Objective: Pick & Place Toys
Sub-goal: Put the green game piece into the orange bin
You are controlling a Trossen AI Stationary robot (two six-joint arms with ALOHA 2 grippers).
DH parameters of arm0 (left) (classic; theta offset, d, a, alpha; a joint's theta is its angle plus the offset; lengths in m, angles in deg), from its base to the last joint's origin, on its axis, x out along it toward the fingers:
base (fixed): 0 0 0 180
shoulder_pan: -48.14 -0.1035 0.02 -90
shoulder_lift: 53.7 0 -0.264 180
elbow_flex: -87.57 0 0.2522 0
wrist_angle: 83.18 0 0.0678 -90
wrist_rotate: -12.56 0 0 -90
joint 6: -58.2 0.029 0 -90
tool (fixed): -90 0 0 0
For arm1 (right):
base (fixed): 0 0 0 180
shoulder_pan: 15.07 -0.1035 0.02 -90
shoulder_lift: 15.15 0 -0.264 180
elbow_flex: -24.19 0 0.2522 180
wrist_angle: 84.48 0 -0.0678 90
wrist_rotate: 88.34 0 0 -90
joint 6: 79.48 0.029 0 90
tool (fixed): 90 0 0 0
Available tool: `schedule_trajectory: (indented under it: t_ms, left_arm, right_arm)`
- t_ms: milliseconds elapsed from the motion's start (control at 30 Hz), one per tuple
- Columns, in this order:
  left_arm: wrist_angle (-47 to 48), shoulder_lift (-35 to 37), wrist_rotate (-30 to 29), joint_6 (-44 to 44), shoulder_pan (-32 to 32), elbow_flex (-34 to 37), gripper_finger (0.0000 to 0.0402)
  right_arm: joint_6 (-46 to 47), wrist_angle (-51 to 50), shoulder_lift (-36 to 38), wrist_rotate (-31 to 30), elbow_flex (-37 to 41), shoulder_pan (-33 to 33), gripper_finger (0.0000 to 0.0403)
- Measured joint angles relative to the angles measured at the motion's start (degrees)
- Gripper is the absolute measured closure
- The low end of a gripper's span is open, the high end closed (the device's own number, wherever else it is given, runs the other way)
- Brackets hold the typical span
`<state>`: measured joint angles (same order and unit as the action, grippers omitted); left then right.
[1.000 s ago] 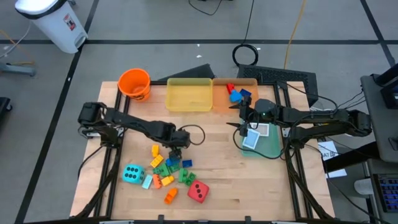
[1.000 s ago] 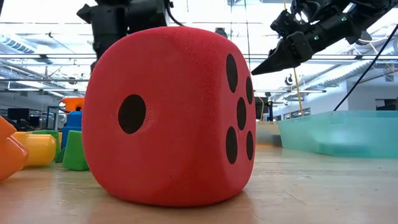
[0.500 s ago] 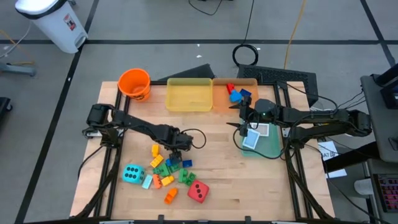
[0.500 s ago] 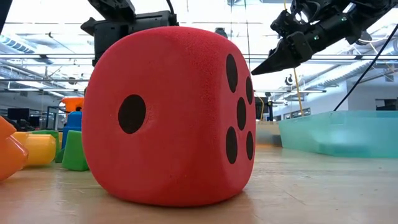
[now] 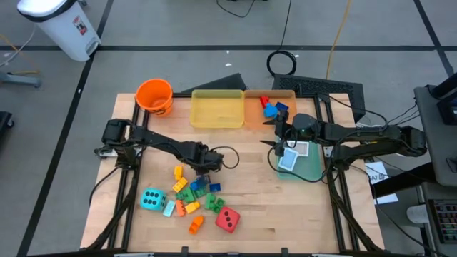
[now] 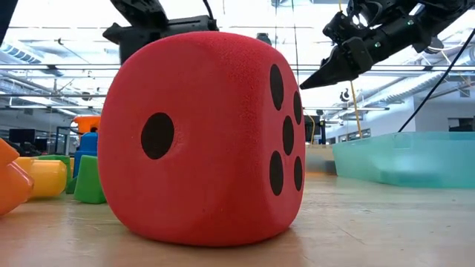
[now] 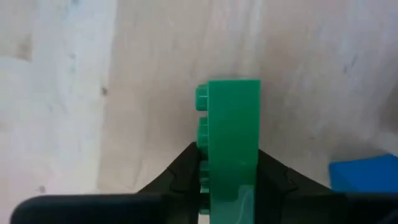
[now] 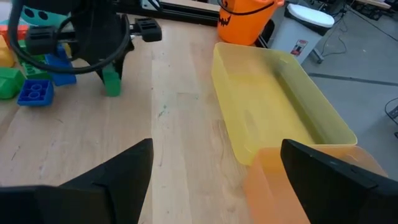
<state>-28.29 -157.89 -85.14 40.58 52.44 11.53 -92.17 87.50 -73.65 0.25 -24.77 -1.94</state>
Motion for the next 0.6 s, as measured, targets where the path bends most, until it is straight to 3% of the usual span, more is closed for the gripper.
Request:
schedule_trajectory:
  t_ms: [300,500,600]
  left_arm:
    - [-6.1,0.8,-7.9,8.4,-3.4,-8.4,0.0307]
    - [-16.7,0.8,-6.9,15.7,-4.8,-11.0,0.0307]
    - [-19.6,0.9,-5.8,16.4,-5.0,-11.3,0.0307]
  right_arm:
    - [0.2,10.2,-1.0,7.7,4.7,-0.5,0.0083]
    - [3.1,15.2,-7.4,15.1,5.1,-0.5,0.0083]
    - [3.7,21.8,-11.9,15.2,5.1,-0.6,0.0083]
